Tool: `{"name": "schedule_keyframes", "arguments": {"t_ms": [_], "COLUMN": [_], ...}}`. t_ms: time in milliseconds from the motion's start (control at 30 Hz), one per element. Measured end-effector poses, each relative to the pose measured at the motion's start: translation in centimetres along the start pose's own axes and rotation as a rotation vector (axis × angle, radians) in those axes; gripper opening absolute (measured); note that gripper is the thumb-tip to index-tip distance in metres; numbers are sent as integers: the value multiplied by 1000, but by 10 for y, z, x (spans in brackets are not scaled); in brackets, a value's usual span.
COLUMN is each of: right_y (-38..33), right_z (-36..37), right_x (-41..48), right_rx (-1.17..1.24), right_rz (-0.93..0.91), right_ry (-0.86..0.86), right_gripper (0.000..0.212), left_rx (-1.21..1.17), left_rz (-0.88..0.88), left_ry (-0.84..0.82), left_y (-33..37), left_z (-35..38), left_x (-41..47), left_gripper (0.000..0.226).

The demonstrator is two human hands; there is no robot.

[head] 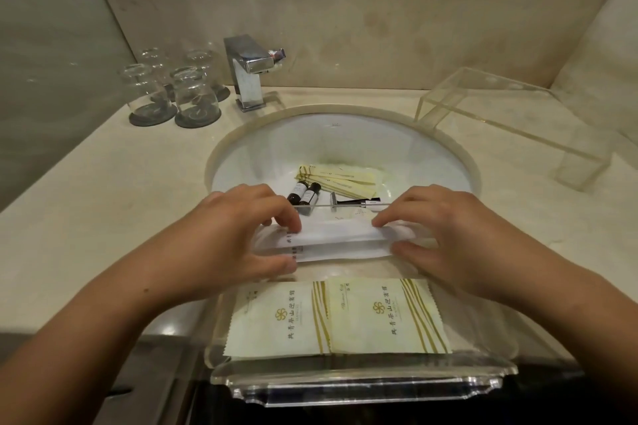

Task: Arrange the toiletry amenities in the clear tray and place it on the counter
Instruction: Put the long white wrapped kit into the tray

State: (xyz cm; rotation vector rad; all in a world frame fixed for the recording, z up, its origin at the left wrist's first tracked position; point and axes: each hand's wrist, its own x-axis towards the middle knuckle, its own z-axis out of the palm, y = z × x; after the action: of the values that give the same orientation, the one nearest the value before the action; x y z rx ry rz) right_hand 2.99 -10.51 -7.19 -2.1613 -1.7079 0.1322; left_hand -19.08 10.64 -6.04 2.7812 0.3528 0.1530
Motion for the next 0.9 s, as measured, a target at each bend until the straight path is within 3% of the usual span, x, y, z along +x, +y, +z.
{"name": "schedule_keyframes", "arguments": {"t_ms": [133,900], "right_y": [-2,-15], "right_z": [-2,-2], "right_x": [0,-4], "right_rx": [-26,-66], "right_rz": [5,41], "right_ry": [-102,-26], "right_gripper": [47,45], "left_rx": [80,108], "left_rz": [9,3], "left_ry": [50,97], "left_y": [3,8], "left_z": [4,9], "left_x": [3,4], "left_gripper": [31,30]}}
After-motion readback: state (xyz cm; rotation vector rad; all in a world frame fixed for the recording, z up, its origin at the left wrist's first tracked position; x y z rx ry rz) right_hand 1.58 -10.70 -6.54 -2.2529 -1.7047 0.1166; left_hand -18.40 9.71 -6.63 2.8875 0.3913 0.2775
